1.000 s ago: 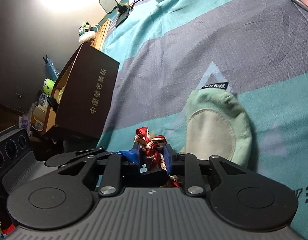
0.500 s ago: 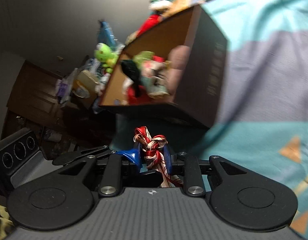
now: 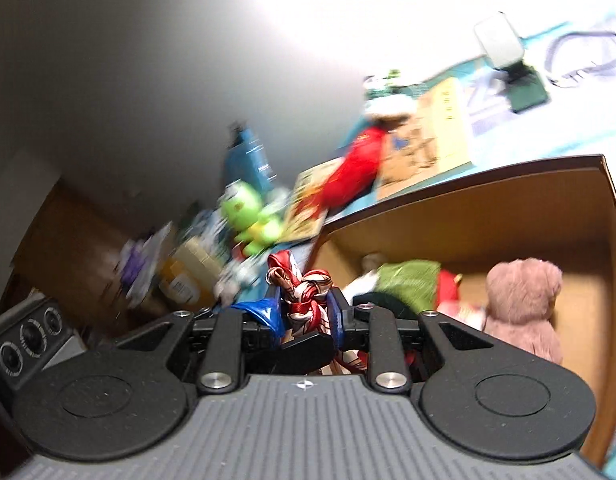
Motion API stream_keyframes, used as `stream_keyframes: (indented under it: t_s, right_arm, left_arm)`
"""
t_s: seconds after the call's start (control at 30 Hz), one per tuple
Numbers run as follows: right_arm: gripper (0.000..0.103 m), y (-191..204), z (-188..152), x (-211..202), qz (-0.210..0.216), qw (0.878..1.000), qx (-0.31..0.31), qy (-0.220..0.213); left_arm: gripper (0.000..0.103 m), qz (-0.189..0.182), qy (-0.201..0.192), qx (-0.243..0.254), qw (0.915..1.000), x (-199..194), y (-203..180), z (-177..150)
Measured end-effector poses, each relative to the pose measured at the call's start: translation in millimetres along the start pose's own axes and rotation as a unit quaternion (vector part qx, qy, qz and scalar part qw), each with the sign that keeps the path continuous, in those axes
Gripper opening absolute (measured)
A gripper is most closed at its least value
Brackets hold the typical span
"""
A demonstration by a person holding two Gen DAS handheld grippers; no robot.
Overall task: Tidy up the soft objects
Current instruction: 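Lift the scarf, carry it into the box and open the right gripper, then move the right gripper to the mint-green cloth bag and grasp it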
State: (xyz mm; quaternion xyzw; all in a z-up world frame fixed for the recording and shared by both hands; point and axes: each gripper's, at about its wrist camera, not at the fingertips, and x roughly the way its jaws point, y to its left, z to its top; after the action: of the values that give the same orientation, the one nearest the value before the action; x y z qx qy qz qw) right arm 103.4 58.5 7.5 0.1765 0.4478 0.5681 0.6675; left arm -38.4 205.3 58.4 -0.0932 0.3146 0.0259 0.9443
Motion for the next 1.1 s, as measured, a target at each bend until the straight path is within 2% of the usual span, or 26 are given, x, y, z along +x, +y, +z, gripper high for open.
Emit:
stream_keyframes:
  t_s: [0.1,0.2,0.3,0.33,0.43,0.6,0.7,0.8,0.97,1.1]
  right_arm:
    - [0.006,-16,1,26,-0.043,0.999,0.029,-0.004]
    - [0.006,-28,-4,45,-0.084,0.995,0.047,0.0]
    - [0.008,-34,-8,51,-0.118,0.992,0.039,-0.004]
    - [0.01,-34,-8,45,-0.116,0.992,0.04,-0.007]
    - [0.01,-33,-5,30,-0.095,0.994,0.056,-0.021]
    - [0.01,-26,-9,-4,-0.072,0.995,0.042,-0.046]
    - [0.01,-27,-15,-30,-0.064,0.996,0.029,-0.051]
    - [0.011,-32,-20,-56,-0.07,0.996,0.013,-0.06]
    - [0.011,-51,-26,-107,-0.086,0.994,0.003,-0.061]
    - [0.011,-76,-37,-150,-0.105,0.993,0.012,-0.051]
  left_arm:
    - [0.034,-0.003,0.038,0.005,0.9993,35,18,0]
    - [0.046,0.03,0.069,0.027,0.9968,63,29,-12]
    - [0.046,0.038,0.088,0.022,0.9952,73,36,-21]
    - [0.051,0.038,0.089,0.019,0.9951,73,37,-22]
    - [0.053,0.048,0.083,0.014,0.9953,63,36,-17]
    - [0.054,0.064,0.039,0.011,0.9971,23,14,-10]
    - [0.055,0.048,0.021,0.013,0.9985,5,-10,-10]
    - [0.055,0.023,0.02,0.031,0.9991,1,-45,-11]
    - [0.056,-0.033,0.039,0.052,0.9973,16,-111,-13]
    - [0.058,-0.081,0.067,0.065,0.9923,37,-163,-20]
